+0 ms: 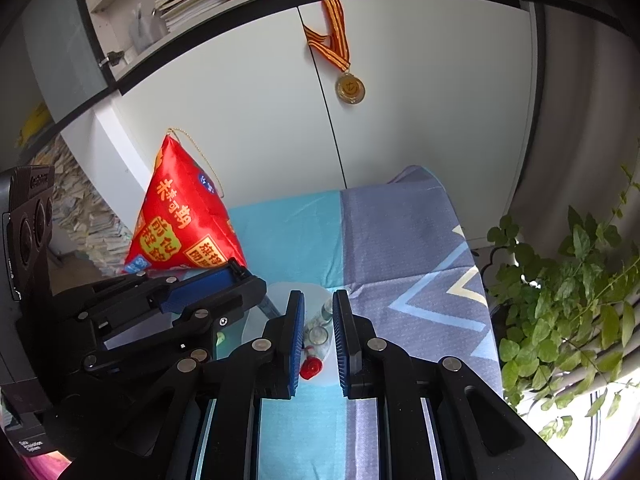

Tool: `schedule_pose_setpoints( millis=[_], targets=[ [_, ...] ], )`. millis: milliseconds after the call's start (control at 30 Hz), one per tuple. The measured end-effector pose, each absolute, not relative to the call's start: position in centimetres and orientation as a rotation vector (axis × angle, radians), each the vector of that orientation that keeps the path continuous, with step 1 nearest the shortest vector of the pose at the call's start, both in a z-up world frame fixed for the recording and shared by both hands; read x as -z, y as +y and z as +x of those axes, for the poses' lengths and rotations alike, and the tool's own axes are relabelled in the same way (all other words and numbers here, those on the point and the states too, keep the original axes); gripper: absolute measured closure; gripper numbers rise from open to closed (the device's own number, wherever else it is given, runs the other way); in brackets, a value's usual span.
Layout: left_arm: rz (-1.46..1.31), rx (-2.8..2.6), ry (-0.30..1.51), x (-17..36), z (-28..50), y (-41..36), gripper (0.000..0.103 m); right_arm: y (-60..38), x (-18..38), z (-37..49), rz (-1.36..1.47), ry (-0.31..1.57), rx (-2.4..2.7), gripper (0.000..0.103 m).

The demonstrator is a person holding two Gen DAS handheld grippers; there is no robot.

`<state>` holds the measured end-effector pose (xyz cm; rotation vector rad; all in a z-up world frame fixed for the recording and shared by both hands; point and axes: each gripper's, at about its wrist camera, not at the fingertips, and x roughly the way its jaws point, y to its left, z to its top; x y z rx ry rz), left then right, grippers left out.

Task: Organize stationery
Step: 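Lower both pens into the frosted cup and open both tools, then withdraw both tools from the cup back over the table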

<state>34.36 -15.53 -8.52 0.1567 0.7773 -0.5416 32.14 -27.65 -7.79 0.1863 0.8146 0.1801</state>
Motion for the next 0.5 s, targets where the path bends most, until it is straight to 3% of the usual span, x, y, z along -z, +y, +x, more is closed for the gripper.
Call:
schedule_pose_setpoints(
  millis=[200, 500],
  targets=[
    [0.145, 0.538, 0.755, 7.8, 34.1, -15.0, 0.074, -28.0, 7.6, 31.9, 0.203, 0.808, -0.172, 0.088],
    [0.152, 0.523, 0.717, 6.4, 32.5, -13.7, 0.072, -27.7, 6.4, 30.8, 0.2, 0.792, -0.162, 0.088]
  ],
)
